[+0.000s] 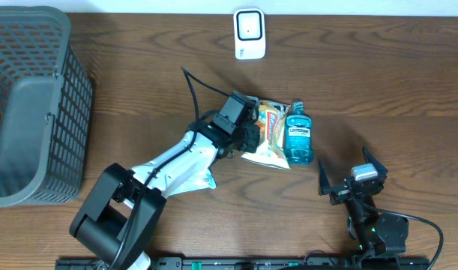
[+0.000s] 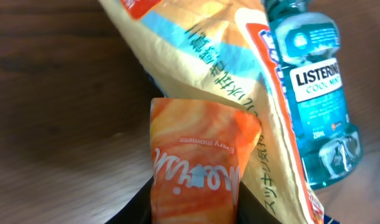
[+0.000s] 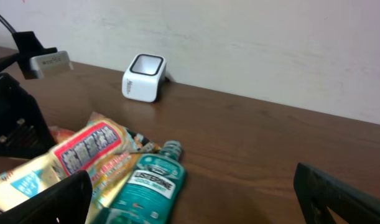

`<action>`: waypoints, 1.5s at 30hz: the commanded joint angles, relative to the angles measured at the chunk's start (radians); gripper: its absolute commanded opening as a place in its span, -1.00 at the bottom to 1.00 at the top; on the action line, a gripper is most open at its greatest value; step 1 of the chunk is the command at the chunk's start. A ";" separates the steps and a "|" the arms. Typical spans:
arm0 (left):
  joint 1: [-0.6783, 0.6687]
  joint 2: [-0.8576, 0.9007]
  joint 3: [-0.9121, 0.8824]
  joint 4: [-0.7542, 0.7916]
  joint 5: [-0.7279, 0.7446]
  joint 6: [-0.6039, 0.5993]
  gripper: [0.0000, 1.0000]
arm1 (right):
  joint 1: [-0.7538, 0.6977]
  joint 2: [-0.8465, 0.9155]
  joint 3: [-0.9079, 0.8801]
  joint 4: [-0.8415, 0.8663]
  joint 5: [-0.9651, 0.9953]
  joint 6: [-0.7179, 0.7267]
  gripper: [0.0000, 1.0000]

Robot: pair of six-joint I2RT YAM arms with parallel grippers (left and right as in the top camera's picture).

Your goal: Scan the item barcode

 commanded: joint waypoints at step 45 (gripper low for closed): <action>-0.019 -0.877 0.031 0.257 -0.826 1.070 0.96 | 0.005 -0.005 -0.001 -0.004 -0.003 -0.003 0.99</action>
